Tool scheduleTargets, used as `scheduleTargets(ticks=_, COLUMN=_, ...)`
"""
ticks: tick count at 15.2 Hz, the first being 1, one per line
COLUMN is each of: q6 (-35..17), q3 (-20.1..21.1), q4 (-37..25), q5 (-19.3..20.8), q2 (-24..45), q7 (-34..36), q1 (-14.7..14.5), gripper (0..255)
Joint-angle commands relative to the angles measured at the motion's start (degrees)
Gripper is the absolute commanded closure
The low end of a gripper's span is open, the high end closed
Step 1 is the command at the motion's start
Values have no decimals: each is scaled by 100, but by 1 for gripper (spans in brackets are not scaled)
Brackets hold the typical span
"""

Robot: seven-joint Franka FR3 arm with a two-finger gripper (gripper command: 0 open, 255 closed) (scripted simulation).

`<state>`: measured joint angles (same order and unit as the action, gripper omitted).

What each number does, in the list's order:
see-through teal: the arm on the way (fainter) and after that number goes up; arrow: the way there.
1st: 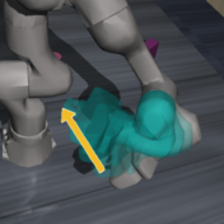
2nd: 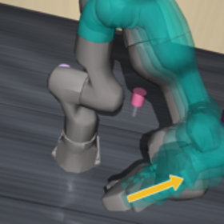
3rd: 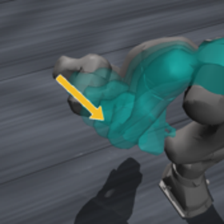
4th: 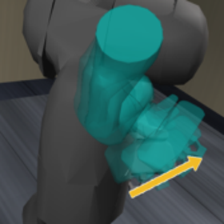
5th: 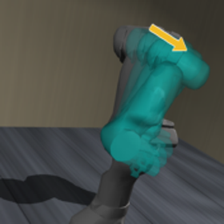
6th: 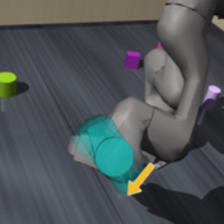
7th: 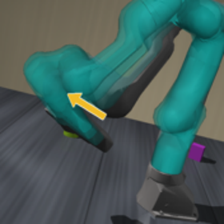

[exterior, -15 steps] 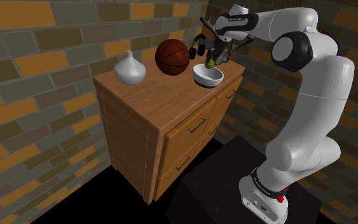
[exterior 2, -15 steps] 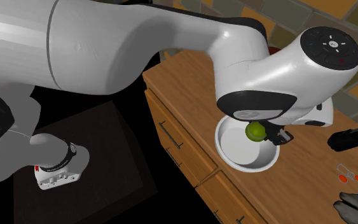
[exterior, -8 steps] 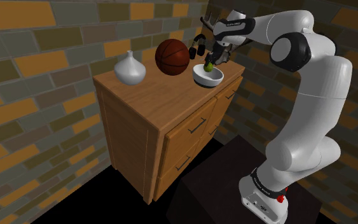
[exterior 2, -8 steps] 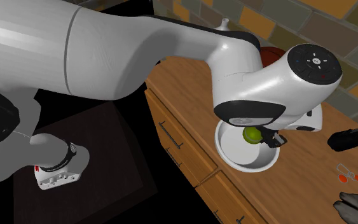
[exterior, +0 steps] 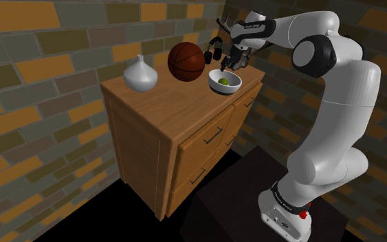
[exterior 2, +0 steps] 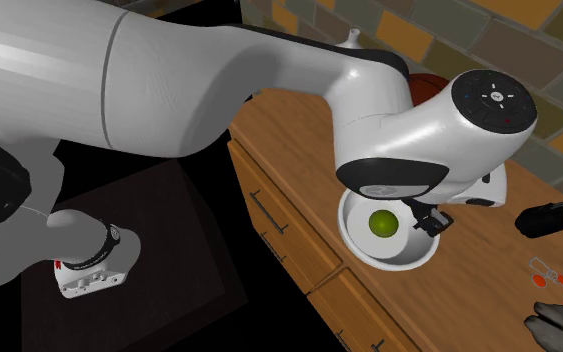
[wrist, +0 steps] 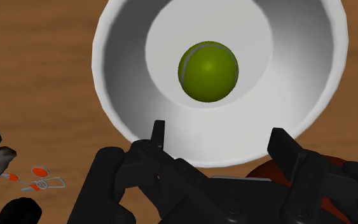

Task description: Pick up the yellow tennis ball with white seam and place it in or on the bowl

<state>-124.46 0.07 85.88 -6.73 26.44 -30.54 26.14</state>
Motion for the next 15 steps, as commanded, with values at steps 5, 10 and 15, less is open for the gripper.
scheduleTargets(ticks=5, q6=274, q3=-10, q4=-78, q5=9, q2=-195, q7=7, q1=18, gripper=0)
scheduleTargets(ticks=10, q6=532, q3=-19, q4=-181, q5=16, q2=-349, q7=12, q1=34, gripper=0)
scheduleTargets(ticks=15, q6=531, q3=-19, q4=-180, q5=16, q2=-349, q7=13, q1=34, gripper=0)
